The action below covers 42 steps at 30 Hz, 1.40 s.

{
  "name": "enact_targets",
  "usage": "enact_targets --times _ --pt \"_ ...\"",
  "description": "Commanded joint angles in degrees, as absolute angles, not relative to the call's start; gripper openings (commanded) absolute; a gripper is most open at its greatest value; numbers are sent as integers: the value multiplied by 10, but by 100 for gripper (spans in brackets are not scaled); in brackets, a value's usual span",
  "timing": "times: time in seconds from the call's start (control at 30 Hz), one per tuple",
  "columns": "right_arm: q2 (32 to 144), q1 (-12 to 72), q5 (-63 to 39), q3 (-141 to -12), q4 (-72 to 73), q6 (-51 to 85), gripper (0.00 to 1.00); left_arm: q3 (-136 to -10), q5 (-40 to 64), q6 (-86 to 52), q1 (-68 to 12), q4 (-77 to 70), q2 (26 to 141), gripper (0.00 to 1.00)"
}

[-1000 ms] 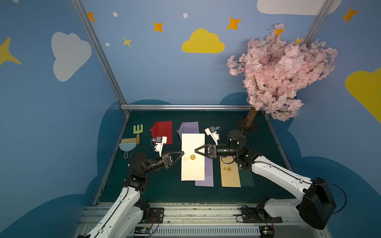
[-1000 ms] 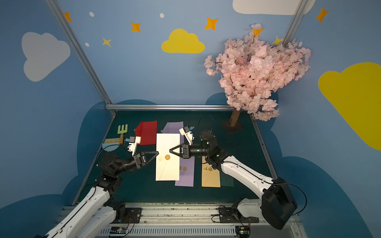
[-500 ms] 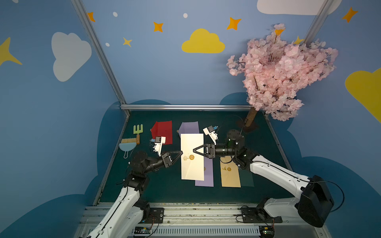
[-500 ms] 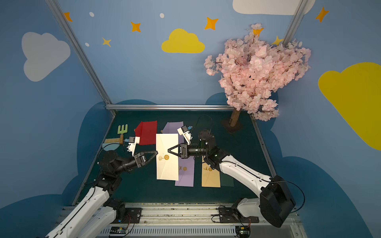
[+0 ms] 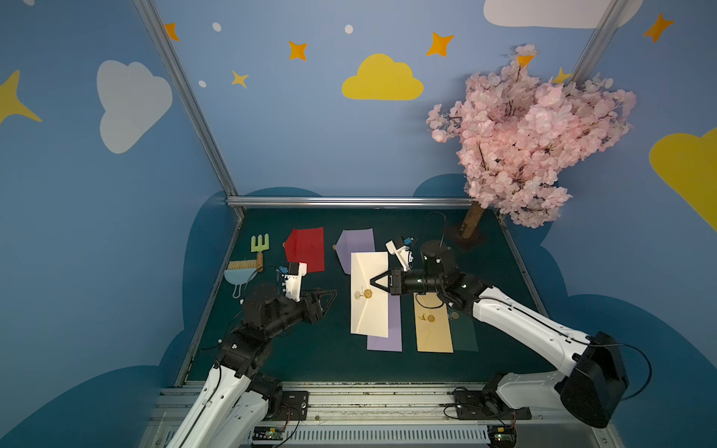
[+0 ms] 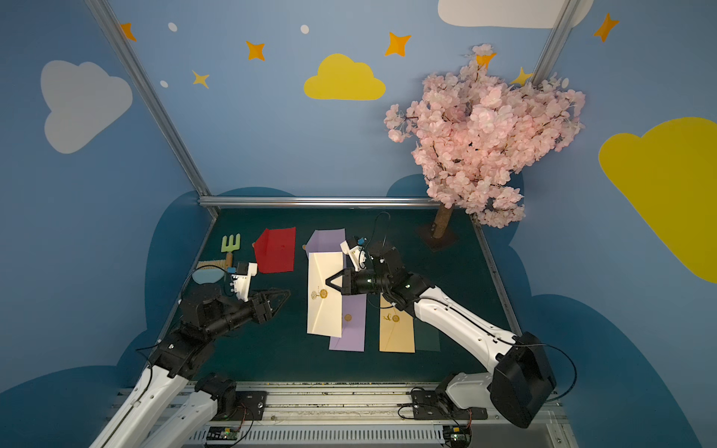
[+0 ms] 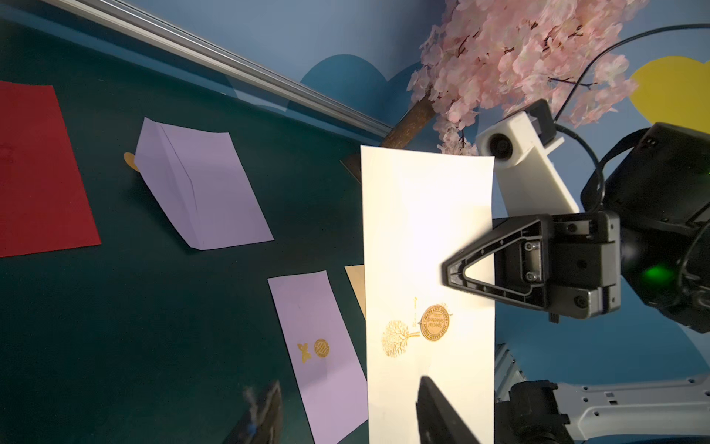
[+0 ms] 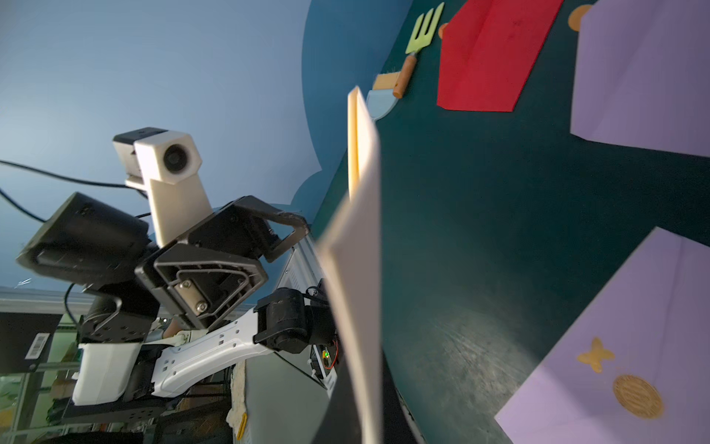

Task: Open the envelope
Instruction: Pick up the envelope from the envelope, then open the envelope flap on the envelope.

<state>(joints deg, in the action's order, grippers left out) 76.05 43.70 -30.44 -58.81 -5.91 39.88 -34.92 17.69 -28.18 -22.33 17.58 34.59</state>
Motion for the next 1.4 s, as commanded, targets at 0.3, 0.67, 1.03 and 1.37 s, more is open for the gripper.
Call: enact_targets --times 0.3,0.67,1.03,1.37 --pt "800 473 -190 -686 -187 397 0 -369 -188 -251 -486 222 435 55" --pt "839 523 -81 -757 -274 389 0 -417 -368 -246 -626 206 525 56" --pt "859 559 -21 -801 -316 381 0 -437 -399 -264 -640 211 565 56" --pt "866 571 -13 -816 -316 389 0 -448 -427 -282 -644 226 585 56"
